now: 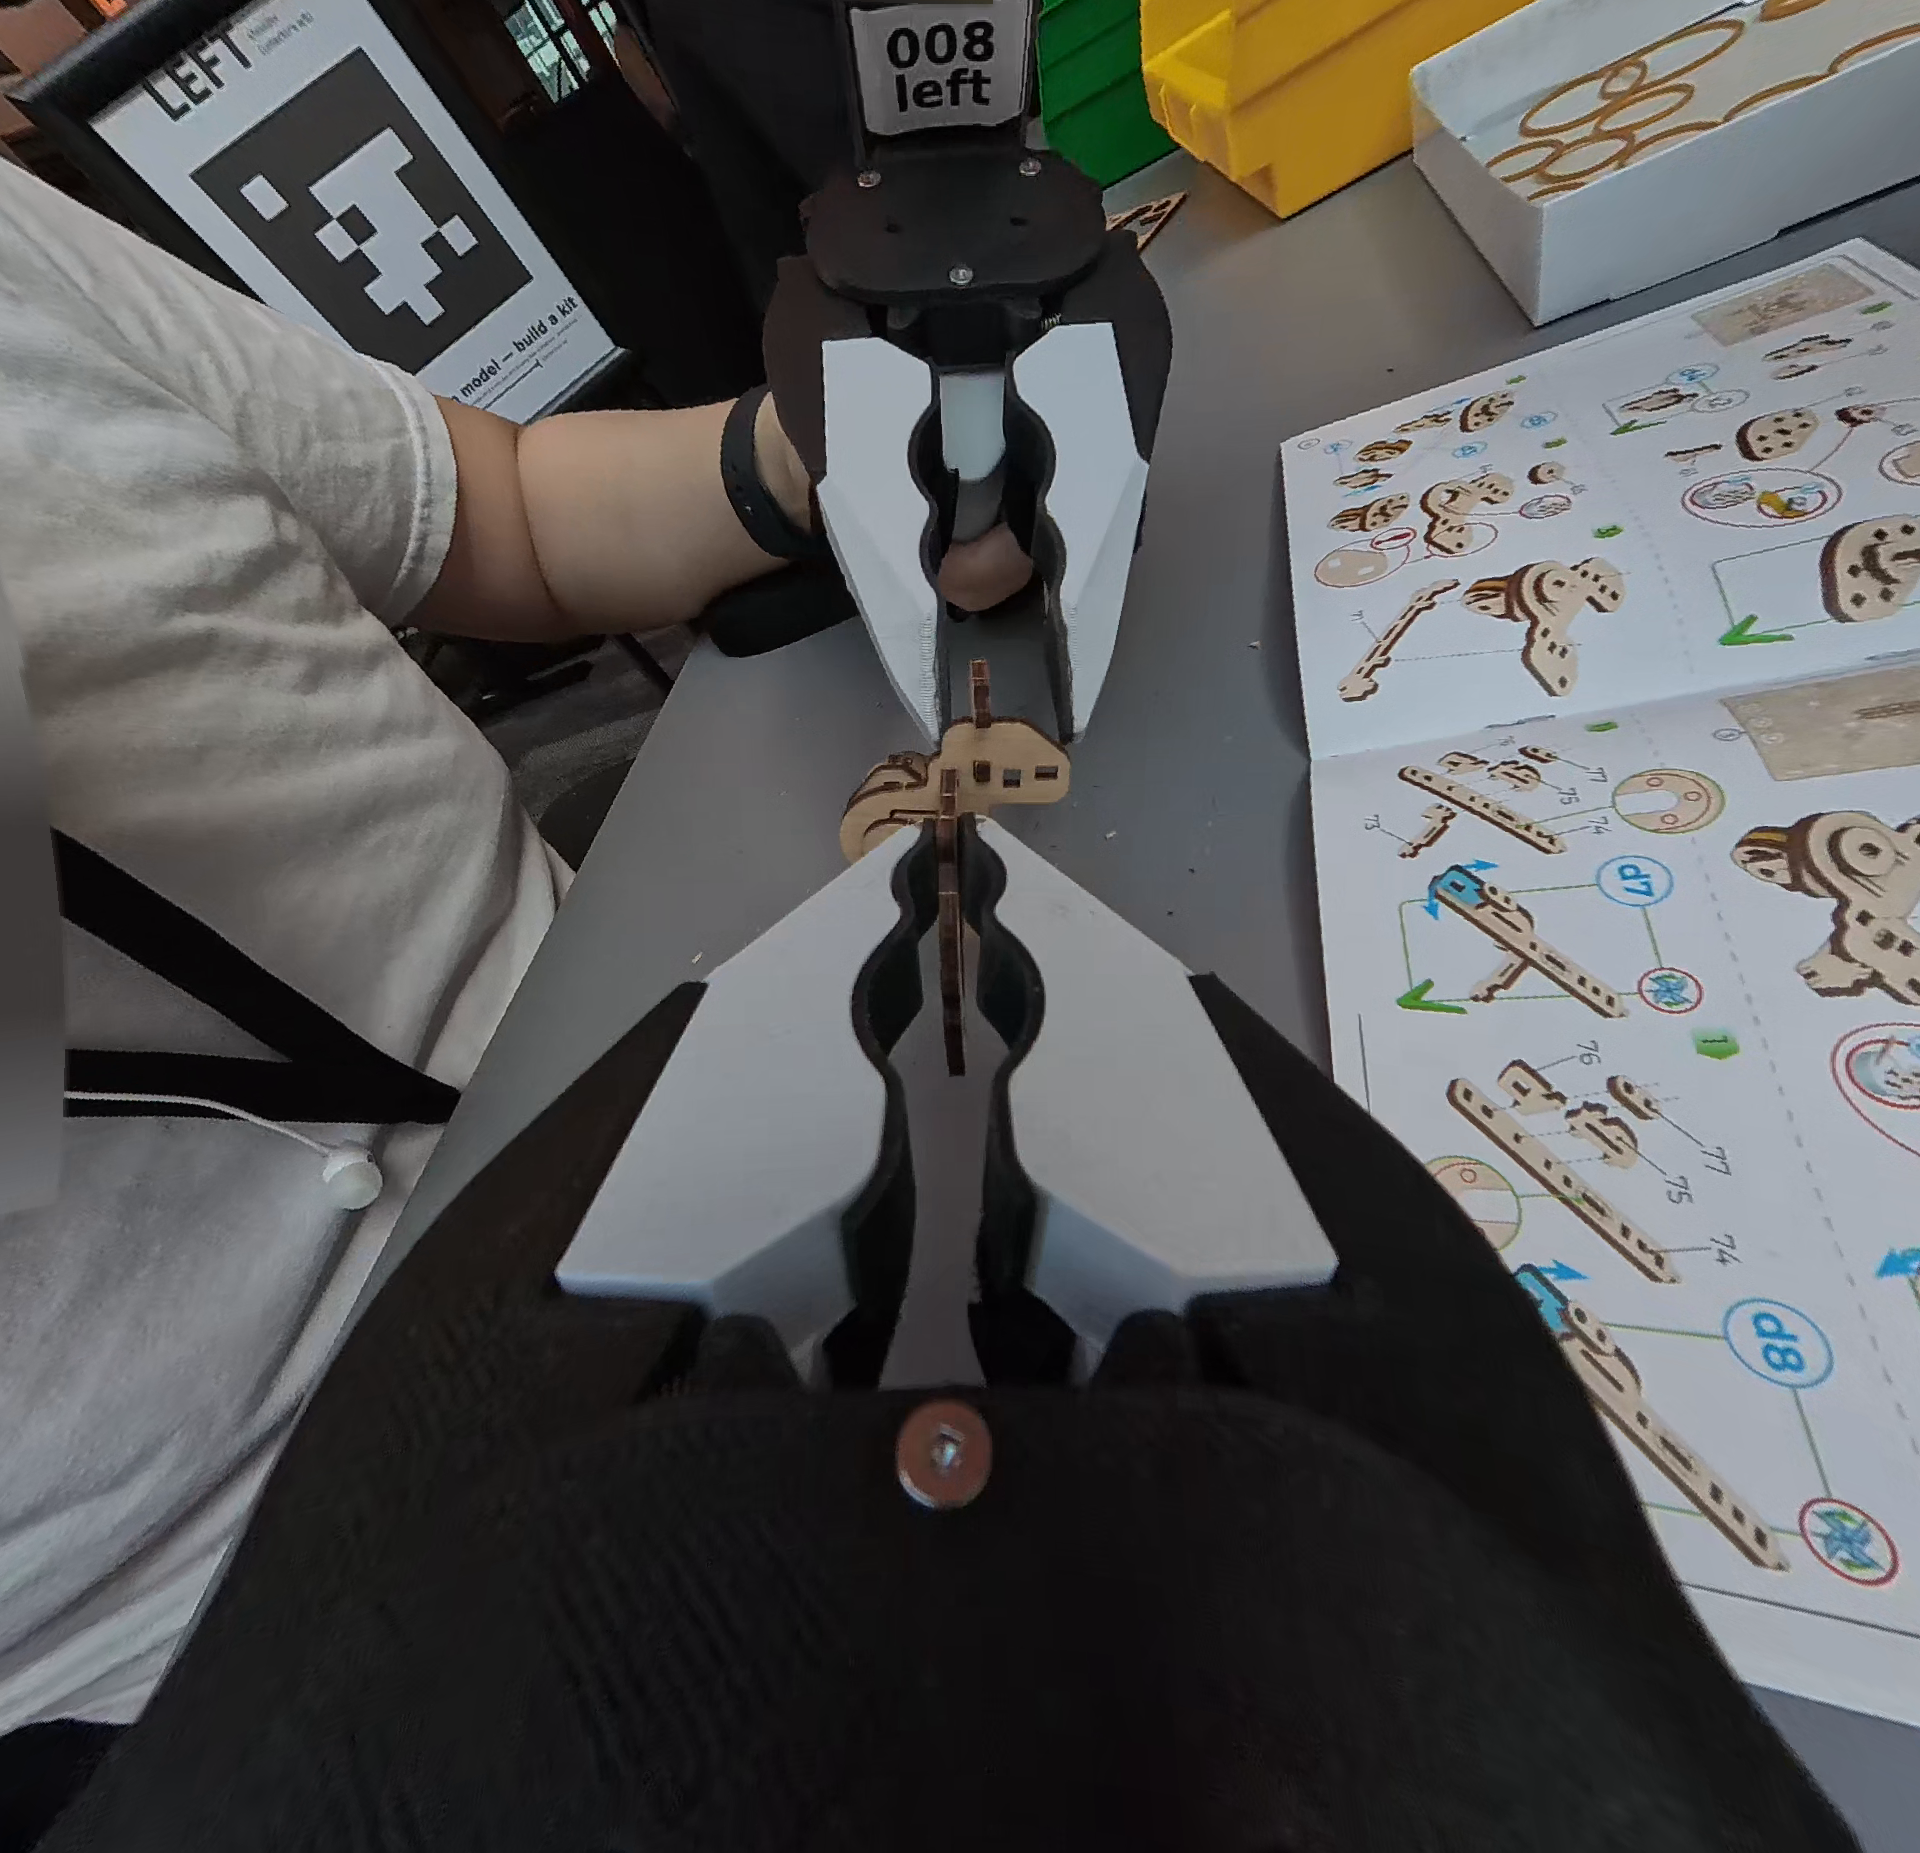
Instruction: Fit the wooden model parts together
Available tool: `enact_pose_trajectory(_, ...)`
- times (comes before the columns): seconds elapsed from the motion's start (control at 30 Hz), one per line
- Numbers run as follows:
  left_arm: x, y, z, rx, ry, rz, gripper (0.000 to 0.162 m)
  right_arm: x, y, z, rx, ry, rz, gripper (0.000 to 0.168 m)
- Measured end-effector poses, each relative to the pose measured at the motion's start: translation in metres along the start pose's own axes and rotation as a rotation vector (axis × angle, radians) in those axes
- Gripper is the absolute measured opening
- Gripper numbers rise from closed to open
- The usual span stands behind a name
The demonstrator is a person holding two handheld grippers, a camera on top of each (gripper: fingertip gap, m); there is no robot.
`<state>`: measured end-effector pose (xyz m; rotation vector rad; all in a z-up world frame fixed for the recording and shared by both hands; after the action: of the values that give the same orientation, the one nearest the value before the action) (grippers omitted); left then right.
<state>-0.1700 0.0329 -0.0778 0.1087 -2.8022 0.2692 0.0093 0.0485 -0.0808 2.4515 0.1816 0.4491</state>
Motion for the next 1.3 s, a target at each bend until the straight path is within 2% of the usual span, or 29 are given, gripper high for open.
enact_pose_trajectory(0.57, -0.006, -0.014, 0.001, -0.182, 0.047, 0.013, 0.014, -0.006, 0.006, 0.002, 0.099, 0.042, -0.003, 0.002)
enact_pose_trajectory(1.3, -0.008, -0.023, 0.004, -0.256, 0.073, -0.031, 0.015, -0.012, 0.016, 0.003, 0.162, 0.044, 0.037, 0.002)
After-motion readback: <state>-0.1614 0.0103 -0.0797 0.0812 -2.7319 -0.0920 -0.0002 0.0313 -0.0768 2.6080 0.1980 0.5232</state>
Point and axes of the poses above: each gripper's, where its closed fingertips meet, x back along the fingers, z out of its underside, y = z × x across the jaws, the point moved 9 cm from there along x, back along the fingers, and after that the axes turned 13 degrees about -x, right-handed, at the moved point
